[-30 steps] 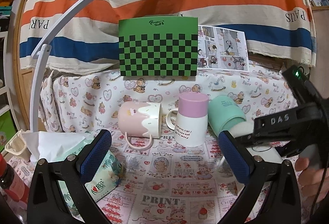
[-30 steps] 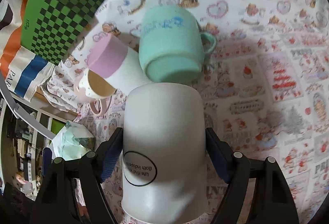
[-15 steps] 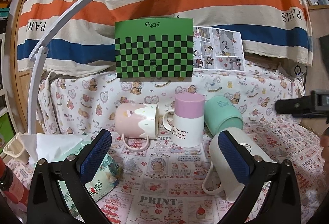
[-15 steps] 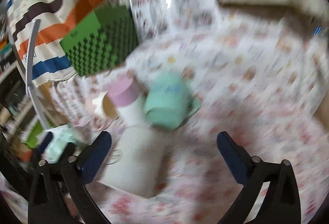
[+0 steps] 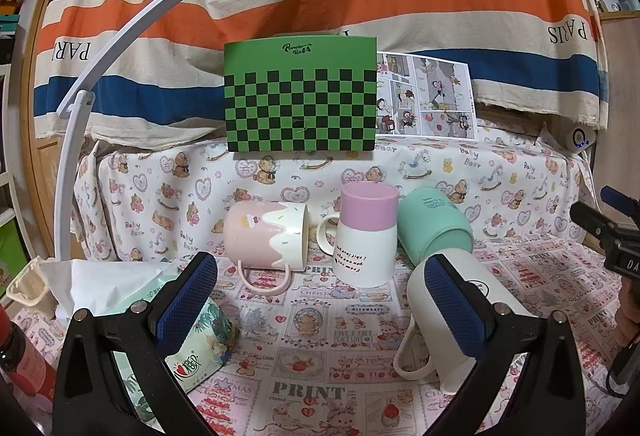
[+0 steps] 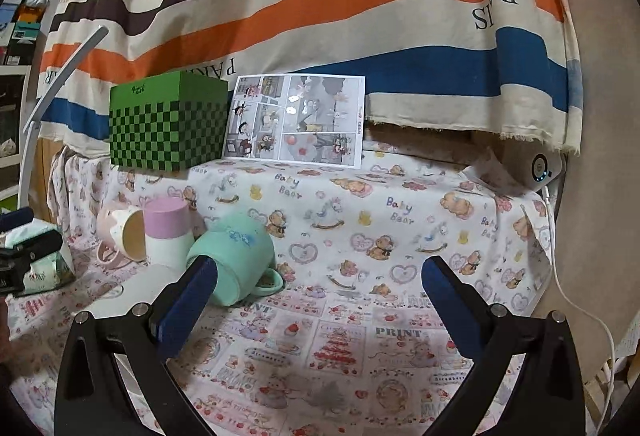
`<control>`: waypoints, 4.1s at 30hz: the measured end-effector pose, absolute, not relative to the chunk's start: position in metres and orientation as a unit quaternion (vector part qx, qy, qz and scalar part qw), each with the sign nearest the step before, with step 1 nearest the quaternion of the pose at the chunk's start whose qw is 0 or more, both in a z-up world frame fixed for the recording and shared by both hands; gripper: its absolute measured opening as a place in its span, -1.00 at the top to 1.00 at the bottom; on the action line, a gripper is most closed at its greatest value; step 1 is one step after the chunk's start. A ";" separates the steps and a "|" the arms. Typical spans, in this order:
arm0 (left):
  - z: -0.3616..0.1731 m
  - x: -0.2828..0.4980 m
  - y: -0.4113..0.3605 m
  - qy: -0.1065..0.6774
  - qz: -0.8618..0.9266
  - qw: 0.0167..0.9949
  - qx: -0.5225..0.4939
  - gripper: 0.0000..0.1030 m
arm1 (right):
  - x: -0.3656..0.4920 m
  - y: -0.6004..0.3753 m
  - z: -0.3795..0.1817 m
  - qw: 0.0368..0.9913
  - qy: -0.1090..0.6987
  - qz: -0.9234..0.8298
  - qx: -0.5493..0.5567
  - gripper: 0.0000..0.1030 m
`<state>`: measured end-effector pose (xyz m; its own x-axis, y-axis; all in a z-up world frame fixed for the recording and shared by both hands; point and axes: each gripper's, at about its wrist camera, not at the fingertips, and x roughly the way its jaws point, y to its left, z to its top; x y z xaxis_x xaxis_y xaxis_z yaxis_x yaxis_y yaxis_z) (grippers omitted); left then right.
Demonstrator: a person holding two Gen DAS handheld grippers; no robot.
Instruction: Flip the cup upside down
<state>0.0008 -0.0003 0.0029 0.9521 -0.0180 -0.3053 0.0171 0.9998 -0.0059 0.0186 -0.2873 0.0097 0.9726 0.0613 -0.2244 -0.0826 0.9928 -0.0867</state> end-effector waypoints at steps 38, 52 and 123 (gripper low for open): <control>0.027 0.121 -0.080 0.513 -0.099 0.847 -0.092 -0.99 | 0.024 -0.299 0.002 0.989 0.145 -0.027 -0.003 -1.00; -0.033 0.157 -0.097 0.587 -0.094 0.797 -0.110 -0.58 | 0.025 -0.299 0.001 0.989 0.148 -0.028 -0.005 -1.00; 0.026 0.012 -0.006 0.135 -0.057 0.989 -0.016 -0.99 | 0.025 -0.303 0.002 0.989 0.144 -0.030 -0.003 -1.00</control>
<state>0.0119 -0.0062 0.0260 0.9568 -0.1175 -0.2660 0.1089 0.9929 -0.0470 0.0248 -0.3032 0.0023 0.9569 -0.0602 -0.2841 0.0584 0.9982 -0.0149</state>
